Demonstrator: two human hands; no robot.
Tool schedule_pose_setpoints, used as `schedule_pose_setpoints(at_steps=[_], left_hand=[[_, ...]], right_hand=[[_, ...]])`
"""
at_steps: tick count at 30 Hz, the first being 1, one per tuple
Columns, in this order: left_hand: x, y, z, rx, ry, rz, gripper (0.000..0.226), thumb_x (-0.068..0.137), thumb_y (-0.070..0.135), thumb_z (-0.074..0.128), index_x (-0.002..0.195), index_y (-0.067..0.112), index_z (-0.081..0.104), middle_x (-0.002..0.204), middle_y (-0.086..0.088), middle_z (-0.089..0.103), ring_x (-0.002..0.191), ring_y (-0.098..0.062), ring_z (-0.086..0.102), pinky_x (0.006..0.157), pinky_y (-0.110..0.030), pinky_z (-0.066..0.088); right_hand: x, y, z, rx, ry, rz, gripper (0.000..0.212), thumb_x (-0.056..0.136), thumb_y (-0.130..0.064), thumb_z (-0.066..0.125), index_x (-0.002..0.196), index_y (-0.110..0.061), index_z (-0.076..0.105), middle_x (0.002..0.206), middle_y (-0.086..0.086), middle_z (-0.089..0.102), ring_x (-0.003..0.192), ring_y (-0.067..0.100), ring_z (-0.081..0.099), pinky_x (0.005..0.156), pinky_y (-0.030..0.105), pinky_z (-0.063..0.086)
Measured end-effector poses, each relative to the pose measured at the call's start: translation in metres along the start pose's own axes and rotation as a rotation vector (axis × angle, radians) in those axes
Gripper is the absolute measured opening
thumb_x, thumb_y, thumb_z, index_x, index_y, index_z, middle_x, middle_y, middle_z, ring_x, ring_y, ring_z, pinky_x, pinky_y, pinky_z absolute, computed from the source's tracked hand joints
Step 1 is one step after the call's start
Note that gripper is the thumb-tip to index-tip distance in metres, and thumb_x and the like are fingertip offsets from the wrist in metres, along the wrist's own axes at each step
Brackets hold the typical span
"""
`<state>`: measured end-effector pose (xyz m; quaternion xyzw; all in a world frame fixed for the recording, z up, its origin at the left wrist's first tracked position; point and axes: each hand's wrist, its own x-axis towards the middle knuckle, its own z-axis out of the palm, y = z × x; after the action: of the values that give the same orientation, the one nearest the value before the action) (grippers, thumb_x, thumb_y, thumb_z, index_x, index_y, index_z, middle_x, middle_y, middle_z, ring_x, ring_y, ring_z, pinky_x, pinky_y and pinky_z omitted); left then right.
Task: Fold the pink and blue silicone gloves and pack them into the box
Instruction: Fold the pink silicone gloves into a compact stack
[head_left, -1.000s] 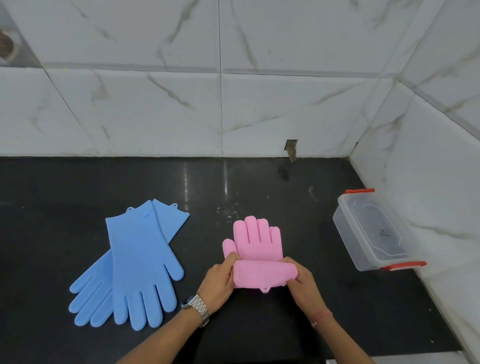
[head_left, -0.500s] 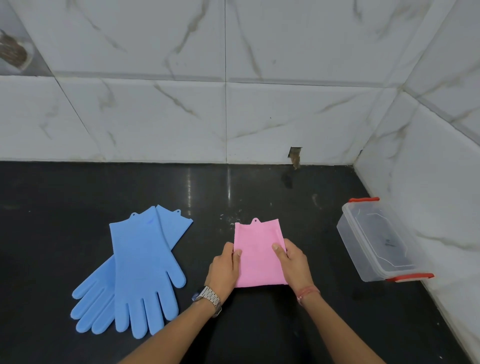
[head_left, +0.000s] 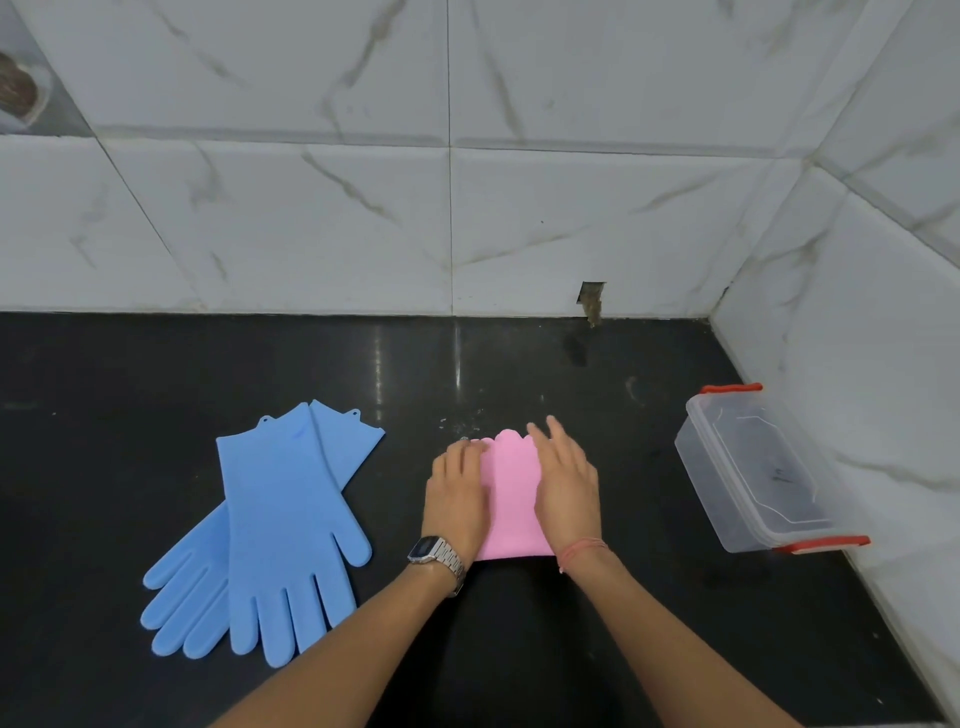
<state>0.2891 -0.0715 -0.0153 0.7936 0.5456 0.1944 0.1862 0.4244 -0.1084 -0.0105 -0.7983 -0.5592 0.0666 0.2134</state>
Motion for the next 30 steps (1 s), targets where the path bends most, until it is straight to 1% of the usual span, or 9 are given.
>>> schedule_pose_setpoints(at_steps=[1,3,6,9,11,15,20,25,30], left_hand=[[0.002,0.004,0.002,-0.027,-0.020,0.049,0.047,0.093,0.009,0.044,0.139,0.016,0.042,0.145,-0.002,0.040,0.132,-0.021,0.036,0.104,-0.033,0.036],[0.006,0.012,0.009,-0.096,-0.094,0.070,0.046,0.100,0.015,0.037,0.145,0.020,0.037,0.154,0.002,0.032,0.143,-0.017,0.023,0.114,-0.032,0.022],[0.007,0.011,0.025,-0.007,-0.136,0.040,0.048,0.103,0.022,0.031,0.151,0.021,0.027,0.160,0.003,0.020,0.148,-0.014,0.009,0.119,-0.032,0.010],[0.003,0.005,0.036,0.084,-0.131,0.048,0.051,0.103,0.024,0.026,0.153,0.021,0.017,0.161,0.003,0.012,0.148,-0.014,0.003,0.119,-0.033,0.002],[0.001,0.001,0.041,0.137,-0.111,0.081,0.052,0.103,0.024,0.027,0.153,0.021,0.015,0.161,0.003,0.010,0.148,-0.014,0.003,0.119,-0.033,0.001],[0.004,-0.004,0.047,0.191,-0.087,0.102,0.053,0.103,0.028,0.025,0.153,0.022,0.010,0.161,0.004,0.007,0.148,-0.014,0.003,0.119,-0.034,0.005],[0.007,-0.005,0.051,0.180,-0.096,0.105,0.053,0.103,0.030,0.024,0.152,0.024,0.005,0.160,0.006,0.003,0.148,-0.014,0.001,0.120,-0.034,0.005],[0.007,-0.007,0.053,0.191,-0.105,0.113,0.053,0.103,0.031,0.019,0.153,0.023,0.001,0.159,0.007,-0.005,0.147,-0.013,-0.006,0.121,-0.034,0.002],[0.008,-0.006,0.052,0.206,-0.125,0.112,0.054,0.103,0.032,0.015,0.153,0.023,-0.003,0.159,0.006,-0.009,0.147,-0.013,-0.010,0.121,-0.034,0.000]], right_hand=[[0.000,-0.001,0.003,-0.017,-0.042,-0.045,0.071,0.090,0.007,0.038,0.151,-0.027,0.027,0.161,-0.004,0.019,0.148,0.016,0.017,0.118,0.033,0.018],[0.001,-0.002,0.010,-0.024,-0.131,-0.078,0.058,0.098,-0.005,0.032,0.152,-0.026,0.025,0.162,-0.006,0.017,0.149,0.012,0.009,0.120,0.031,0.004],[0.002,0.001,0.021,-0.104,-0.216,-0.097,0.051,0.103,-0.026,0.022,0.154,-0.024,0.017,0.163,-0.005,0.012,0.150,0.010,0.002,0.120,0.035,-0.005],[0.003,0.007,0.027,-0.169,-0.228,-0.126,0.052,0.103,-0.030,0.019,0.155,-0.025,0.010,0.164,-0.005,0.008,0.150,0.012,-0.001,0.118,0.036,-0.010],[0.003,0.009,0.030,-0.190,-0.218,-0.140,0.053,0.104,-0.031,0.018,0.155,-0.025,0.007,0.164,-0.004,0.005,0.150,0.012,-0.002,0.118,0.035,-0.010],[0.005,0.011,0.035,-0.178,-0.196,-0.132,0.054,0.103,-0.032,0.018,0.155,-0.025,0.005,0.164,-0.005,0.005,0.150,0.011,-0.002,0.119,0.035,-0.010],[0.006,0.015,0.039,-0.181,-0.191,-0.130,0.054,0.103,-0.033,0.017,0.154,-0.025,0.003,0.164,-0.005,0.003,0.150,0.011,-0.003,0.119,0.035,-0.010],[0.007,0.017,0.041,-0.172,-0.182,-0.140,0.055,0.102,-0.032,0.018,0.155,-0.024,0.006,0.164,-0.004,0.005,0.150,0.012,0.000,0.120,0.037,-0.006],[0.009,0.018,0.043,-0.181,-0.198,-0.144,0.055,0.102,-0.033,0.015,0.155,-0.024,0.003,0.164,-0.005,0.002,0.150,0.012,-0.003,0.119,0.036,-0.008]])
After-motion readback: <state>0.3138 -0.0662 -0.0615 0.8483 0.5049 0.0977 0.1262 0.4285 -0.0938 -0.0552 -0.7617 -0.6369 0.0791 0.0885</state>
